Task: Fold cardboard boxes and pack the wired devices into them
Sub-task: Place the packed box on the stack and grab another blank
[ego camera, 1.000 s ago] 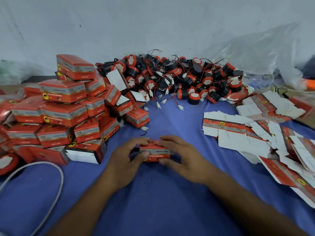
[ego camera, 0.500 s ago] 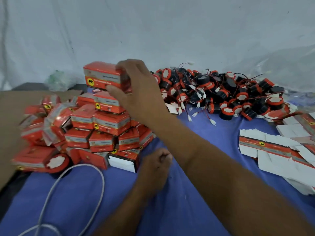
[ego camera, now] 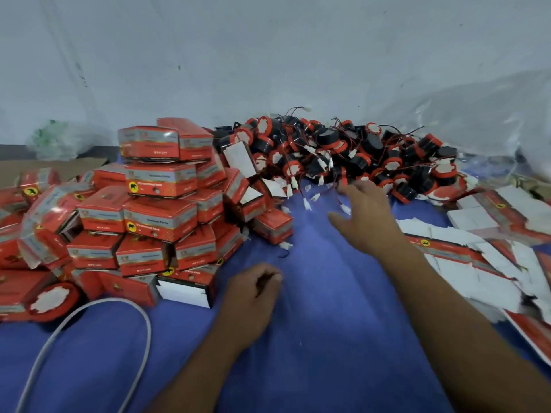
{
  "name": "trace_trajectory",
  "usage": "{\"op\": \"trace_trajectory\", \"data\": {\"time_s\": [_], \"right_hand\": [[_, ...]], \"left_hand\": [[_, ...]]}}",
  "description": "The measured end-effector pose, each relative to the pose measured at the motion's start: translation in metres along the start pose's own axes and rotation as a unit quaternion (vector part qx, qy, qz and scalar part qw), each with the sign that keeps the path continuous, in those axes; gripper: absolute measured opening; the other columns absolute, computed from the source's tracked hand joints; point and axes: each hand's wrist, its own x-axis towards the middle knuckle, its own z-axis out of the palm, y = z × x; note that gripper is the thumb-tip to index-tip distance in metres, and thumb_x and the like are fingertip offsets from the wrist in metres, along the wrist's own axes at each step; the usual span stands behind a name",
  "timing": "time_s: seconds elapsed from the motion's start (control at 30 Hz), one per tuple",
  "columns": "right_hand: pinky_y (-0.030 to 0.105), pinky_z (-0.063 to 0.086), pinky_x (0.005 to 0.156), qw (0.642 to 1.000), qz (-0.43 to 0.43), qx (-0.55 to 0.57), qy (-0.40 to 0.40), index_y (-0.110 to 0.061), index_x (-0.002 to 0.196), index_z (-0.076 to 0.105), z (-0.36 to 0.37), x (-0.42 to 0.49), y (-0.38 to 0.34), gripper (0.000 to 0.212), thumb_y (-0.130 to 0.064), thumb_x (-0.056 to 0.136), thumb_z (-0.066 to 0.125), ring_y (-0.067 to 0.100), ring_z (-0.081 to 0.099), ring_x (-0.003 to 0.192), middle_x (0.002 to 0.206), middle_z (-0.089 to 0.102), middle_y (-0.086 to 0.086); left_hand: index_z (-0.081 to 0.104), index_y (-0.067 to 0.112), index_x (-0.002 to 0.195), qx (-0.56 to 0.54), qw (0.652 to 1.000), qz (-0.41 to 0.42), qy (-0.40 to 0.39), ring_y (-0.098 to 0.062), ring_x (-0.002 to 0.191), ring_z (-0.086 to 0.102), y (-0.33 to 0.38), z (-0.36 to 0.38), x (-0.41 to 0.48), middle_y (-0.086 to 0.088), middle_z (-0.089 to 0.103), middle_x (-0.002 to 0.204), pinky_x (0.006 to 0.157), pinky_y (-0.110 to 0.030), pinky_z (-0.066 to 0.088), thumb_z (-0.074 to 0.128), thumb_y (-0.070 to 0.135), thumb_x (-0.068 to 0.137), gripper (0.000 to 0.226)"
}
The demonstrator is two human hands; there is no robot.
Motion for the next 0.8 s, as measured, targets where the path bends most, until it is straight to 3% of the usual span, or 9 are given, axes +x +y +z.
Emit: {"op": "trace_trajectory", "data": {"time_s": [0.13,0.23,0.37,0.43,0.53,0.6,0.67,0.73,0.8], "right_hand": [[0.046,0.026,0.118,0.954,0.178,-0.180,-0.162,-0.013,0.156,0.022,-0.003,-0.027,0.114,0.096,-0.068,0.087,0.059,0.038,0.025,0.147,0.162,0.023,0.016],[0.038,0.034,0.112,0.958,0.131,-0.213,-0.143,-0.015,0.145,0.047,0.014,-0.040,0.127,0.061,-0.056,0.100,0.044,0.028,0.047,0.135,0.149,0.048,0.010],[0.034,0.045,0.068,0.967,0.067,-0.240,-0.057,-0.014,0.109,0.065,0.016,-0.049,0.096,0.018,-0.018,0.098,0.051,0.027,0.068,0.094,0.102,0.069,0.008],[0.031,0.041,0.064,0.972,0.055,-0.230,0.016,-0.012,0.105,0.061,-0.003,-0.052,0.088,0.014,-0.010,0.091,0.059,0.031,0.068,0.086,0.096,0.069,0.009],[0.037,0.048,0.052,0.953,-0.045,-0.088,0.288,-0.002,0.093,0.066,-0.029,-0.060,0.071,0.022,0.009,0.075,0.071,0.039,0.064,0.064,0.076,0.068,0.016],[0.033,0.052,0.052,0.906,-0.113,0.015,0.409,-0.004,0.096,0.071,-0.028,-0.073,0.041,0.022,0.007,0.078,0.067,0.031,0.067,0.066,0.078,0.072,0.011],[0.025,0.052,0.058,0.906,-0.126,0.195,0.353,-0.015,0.100,0.072,-0.010,-0.091,0.010,0.016,-0.008,0.091,0.060,0.007,0.067,0.069,0.083,0.072,-0.006],[0.016,0.051,0.068,0.891,-0.131,0.399,0.172,-0.027,0.102,0.070,0.007,-0.104,-0.015,0.023,-0.023,0.103,0.047,-0.001,0.066,0.078,0.089,0.069,-0.016],[0.023,0.055,0.079,0.856,-0.139,0.497,-0.018,-0.027,0.096,0.075,0.023,-0.108,-0.026,0.048,-0.011,0.110,0.032,0.005,0.069,0.088,0.102,0.073,-0.008]], "left_hand": [[0.068,0.016,0.083,0.017,1.000,-0.013,-0.014,-0.015,0.073,0.061,0.001,0.002,0.001,0.001,0.066,0.082,0.065,-0.020,0.049,0.059,0.010,0.097,0.017],[0.068,0.022,0.083,0.033,0.999,-0.030,-0.023,-0.009,0.077,0.063,0.002,0.003,0.001,0.010,0.067,0.083,0.066,-0.011,0.047,0.059,0.013,0.097,0.019],[0.068,0.025,0.084,0.054,0.998,-0.038,-0.022,-0.004,0.080,0.064,0.006,0.003,-0.002,0.018,0.067,0.086,0.068,-0.008,0.046,0.058,0.013,0.098,0.021],[0.067,0.027,0.085,0.051,0.998,-0.040,-0.020,-0.003,0.081,0.064,0.005,0.003,-0.003,0.019,0.067,0.088,0.069,-0.010,0.047,0.058,0.014,0.099,0.021],[0.063,0.040,0.108,0.017,0.998,-0.053,-0.015,-0.005,0.090,0.066,0.009,0.003,0.000,0.019,0.068,0.099,0.070,-0.019,0.052,0.059,0.035,0.094,0.015],[0.047,0.043,0.136,-0.071,0.996,-0.054,-0.021,-0.003,0.107,0.064,0.012,0.006,0.001,0.026,0.062,0.123,0.080,-0.018,0.054,0.060,0.048,0.087,0.052],[0.027,0.044,0.151,-0.158,0.986,-0.041,-0.027,-0.001,0.123,0.057,0.016,0.011,0.000,0.026,0.047,0.144,0.091,-0.022,0.052,0.067,0.065,0.078,0.085],[0.024,0.049,0.151,-0.183,0.983,-0.026,-0.024,0.001,0.135,0.044,0.018,0.011,0.000,0.024,0.038,0.153,0.098,-0.024,0.048,0.068,0.077,0.068,0.097],[0.031,0.049,0.148,-0.205,0.977,-0.035,-0.035,-0.003,0.136,0.045,0.021,0.012,0.000,0.017,0.043,0.152,0.099,-0.025,0.048,0.069,0.079,0.066,0.095]]}}
